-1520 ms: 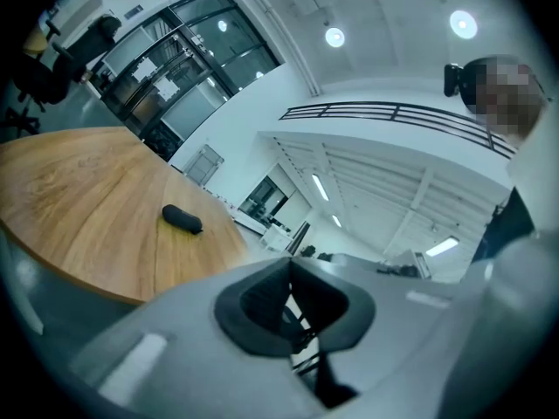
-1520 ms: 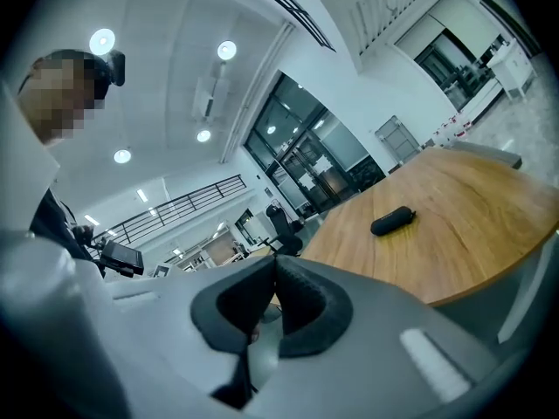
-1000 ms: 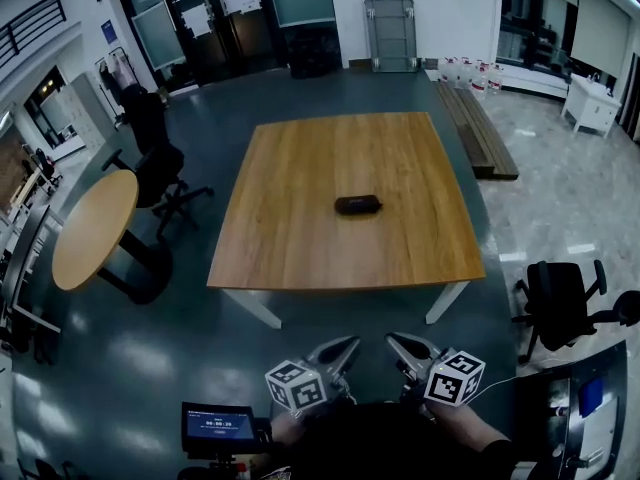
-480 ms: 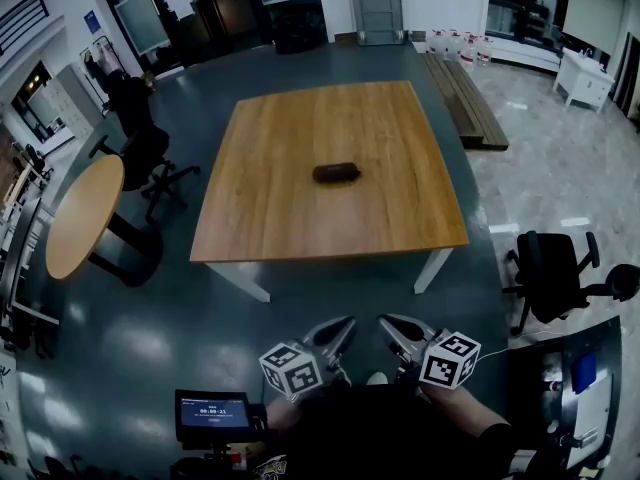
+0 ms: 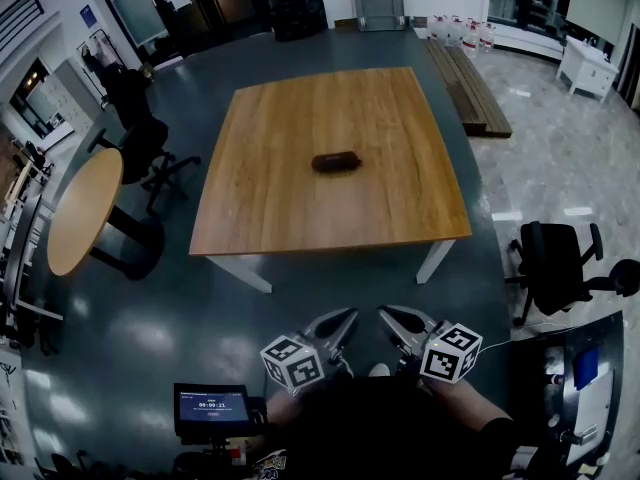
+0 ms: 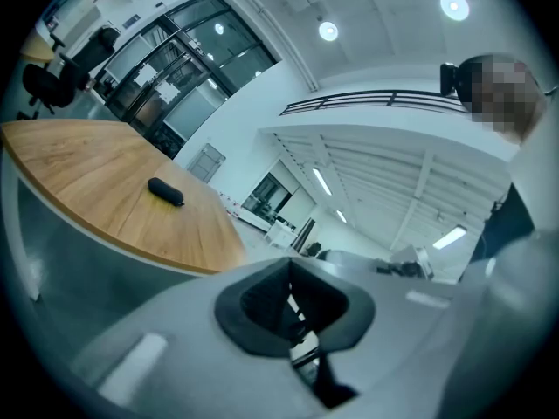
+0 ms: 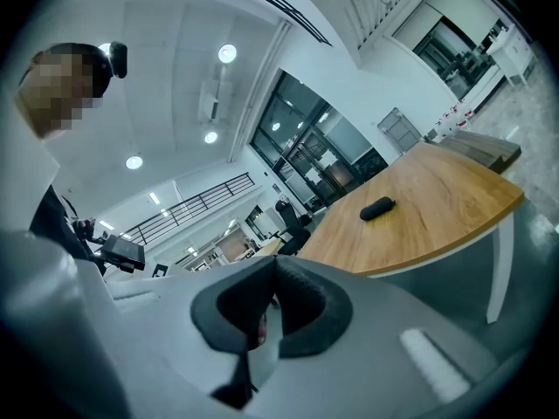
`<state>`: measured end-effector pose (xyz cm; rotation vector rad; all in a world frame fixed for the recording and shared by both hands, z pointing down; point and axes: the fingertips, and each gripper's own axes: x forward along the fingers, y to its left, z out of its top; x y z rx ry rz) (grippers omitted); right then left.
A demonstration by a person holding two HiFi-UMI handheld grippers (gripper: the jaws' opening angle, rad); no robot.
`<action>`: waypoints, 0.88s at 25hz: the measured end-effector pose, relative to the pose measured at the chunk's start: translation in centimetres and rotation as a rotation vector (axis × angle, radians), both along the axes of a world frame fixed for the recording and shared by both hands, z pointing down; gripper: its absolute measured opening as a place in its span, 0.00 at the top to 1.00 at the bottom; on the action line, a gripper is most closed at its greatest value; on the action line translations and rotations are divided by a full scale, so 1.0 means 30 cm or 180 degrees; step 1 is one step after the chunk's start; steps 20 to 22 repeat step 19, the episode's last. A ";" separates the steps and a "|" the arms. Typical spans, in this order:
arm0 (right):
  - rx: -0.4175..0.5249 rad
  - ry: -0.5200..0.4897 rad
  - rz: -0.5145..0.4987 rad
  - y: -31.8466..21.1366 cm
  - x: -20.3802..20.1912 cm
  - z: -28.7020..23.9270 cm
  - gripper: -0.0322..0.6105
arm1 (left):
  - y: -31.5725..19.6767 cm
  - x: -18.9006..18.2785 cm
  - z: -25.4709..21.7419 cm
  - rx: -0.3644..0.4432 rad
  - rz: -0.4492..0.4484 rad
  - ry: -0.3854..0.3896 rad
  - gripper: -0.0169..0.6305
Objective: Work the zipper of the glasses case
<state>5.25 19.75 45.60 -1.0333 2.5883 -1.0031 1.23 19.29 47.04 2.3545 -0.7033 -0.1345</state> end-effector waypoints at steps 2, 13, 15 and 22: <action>-0.0001 -0.0009 0.0009 0.000 -0.003 -0.001 0.94 | 0.002 -0.001 -0.004 0.0011 0.0013 -0.0008 0.98; 0.0032 0.0010 -0.0009 0.000 -0.024 0.001 0.94 | 0.002 -0.026 0.013 -0.0037 -0.0017 -0.0023 0.98; 0.0036 0.0011 -0.0024 0.002 -0.032 -0.001 0.94 | 0.006 -0.031 0.011 -0.0028 -0.0023 -0.0030 0.98; 0.0044 0.0027 -0.0043 0.009 -0.032 -0.006 0.94 | 0.015 -0.031 0.007 -0.0012 -0.0037 -0.0038 0.98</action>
